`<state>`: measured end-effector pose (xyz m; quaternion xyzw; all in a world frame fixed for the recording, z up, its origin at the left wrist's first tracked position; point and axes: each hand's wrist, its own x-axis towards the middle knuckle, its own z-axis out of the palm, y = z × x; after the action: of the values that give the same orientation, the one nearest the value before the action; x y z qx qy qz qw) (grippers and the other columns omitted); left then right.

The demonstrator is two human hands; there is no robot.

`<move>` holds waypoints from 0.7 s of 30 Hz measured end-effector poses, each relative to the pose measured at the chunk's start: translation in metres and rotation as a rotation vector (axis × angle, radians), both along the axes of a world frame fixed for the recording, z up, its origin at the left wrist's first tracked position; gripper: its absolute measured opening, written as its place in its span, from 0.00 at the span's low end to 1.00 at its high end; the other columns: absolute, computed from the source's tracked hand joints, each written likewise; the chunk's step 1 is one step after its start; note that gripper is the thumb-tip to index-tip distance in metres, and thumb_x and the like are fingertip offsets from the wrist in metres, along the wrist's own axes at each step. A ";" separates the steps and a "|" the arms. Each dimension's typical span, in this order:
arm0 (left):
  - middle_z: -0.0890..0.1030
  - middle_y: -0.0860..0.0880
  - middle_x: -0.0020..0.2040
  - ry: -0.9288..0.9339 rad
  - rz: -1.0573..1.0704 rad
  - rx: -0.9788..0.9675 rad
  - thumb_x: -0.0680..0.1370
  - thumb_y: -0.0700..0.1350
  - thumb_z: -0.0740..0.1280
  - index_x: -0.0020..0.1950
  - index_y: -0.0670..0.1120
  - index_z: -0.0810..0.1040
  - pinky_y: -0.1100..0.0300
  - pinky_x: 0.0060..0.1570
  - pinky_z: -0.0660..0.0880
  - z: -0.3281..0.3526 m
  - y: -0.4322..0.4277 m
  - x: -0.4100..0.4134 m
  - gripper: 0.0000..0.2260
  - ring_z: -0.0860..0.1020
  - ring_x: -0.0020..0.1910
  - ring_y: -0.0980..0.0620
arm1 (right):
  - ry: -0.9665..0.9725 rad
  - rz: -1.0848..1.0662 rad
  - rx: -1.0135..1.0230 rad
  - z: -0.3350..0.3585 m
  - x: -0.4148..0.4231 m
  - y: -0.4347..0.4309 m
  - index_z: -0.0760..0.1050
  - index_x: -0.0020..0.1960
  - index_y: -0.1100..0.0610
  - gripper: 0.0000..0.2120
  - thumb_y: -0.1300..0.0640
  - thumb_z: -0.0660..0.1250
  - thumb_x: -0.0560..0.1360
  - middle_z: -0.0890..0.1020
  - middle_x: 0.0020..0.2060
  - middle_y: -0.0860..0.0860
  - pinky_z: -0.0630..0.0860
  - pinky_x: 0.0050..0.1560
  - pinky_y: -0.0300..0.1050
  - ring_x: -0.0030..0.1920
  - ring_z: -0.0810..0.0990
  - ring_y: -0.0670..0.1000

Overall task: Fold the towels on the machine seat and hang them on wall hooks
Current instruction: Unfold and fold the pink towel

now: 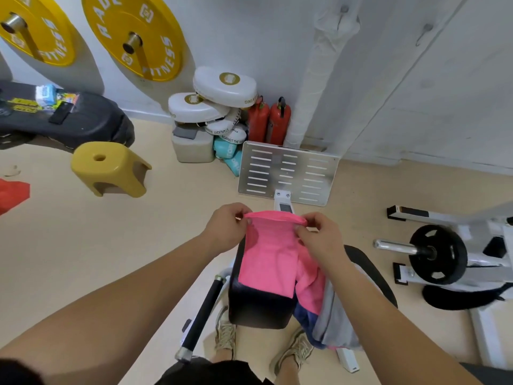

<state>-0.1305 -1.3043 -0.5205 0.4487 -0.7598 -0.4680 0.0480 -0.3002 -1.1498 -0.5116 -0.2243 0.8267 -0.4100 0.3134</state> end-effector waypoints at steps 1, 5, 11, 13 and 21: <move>0.86 0.51 0.47 -0.014 -0.022 -0.002 0.80 0.40 0.67 0.50 0.46 0.84 0.64 0.45 0.72 -0.002 0.004 0.005 0.06 0.80 0.45 0.54 | 0.000 0.031 0.029 -0.003 0.004 0.006 0.80 0.44 0.49 0.08 0.62 0.70 0.75 0.83 0.41 0.46 0.81 0.49 0.50 0.44 0.84 0.53; 0.85 0.50 0.50 -0.088 -0.181 0.002 0.80 0.38 0.66 0.53 0.46 0.84 0.68 0.46 0.74 -0.020 0.030 0.030 0.09 0.81 0.45 0.52 | 0.119 0.220 0.203 -0.025 0.017 0.040 0.78 0.42 0.50 0.07 0.59 0.66 0.78 0.76 0.35 0.45 0.71 0.44 0.44 0.38 0.75 0.48; 0.83 0.46 0.57 -0.168 -0.332 -0.032 0.79 0.35 0.63 0.59 0.42 0.84 0.64 0.56 0.71 -0.055 0.054 0.046 0.13 0.80 0.57 0.46 | 0.200 0.415 0.331 -0.058 0.025 0.063 0.81 0.50 0.42 0.12 0.59 0.65 0.80 0.79 0.46 0.41 0.69 0.52 0.39 0.46 0.78 0.45; 0.82 0.45 0.61 -0.205 -0.424 -0.068 0.80 0.36 0.63 0.62 0.43 0.83 0.63 0.60 0.72 -0.068 0.058 0.048 0.14 0.80 0.61 0.44 | 0.262 0.527 0.422 -0.074 0.028 0.067 0.83 0.59 0.47 0.13 0.57 0.64 0.80 0.80 0.57 0.45 0.68 0.56 0.37 0.57 0.79 0.48; 0.66 0.50 0.79 -0.405 -0.708 -0.249 0.80 0.47 0.65 0.75 0.49 0.71 0.49 0.62 0.77 -0.080 0.067 0.065 0.22 0.73 0.71 0.45 | 0.535 0.669 0.411 -0.090 0.048 0.091 0.78 0.56 0.47 0.17 0.41 0.68 0.71 0.77 0.62 0.50 0.80 0.51 0.49 0.58 0.78 0.53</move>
<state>-0.0655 -1.2374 -0.6005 0.2336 -0.9118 -0.2626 -0.2122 -0.2519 -1.0584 -0.6016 -0.5093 0.8247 -0.0423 0.2424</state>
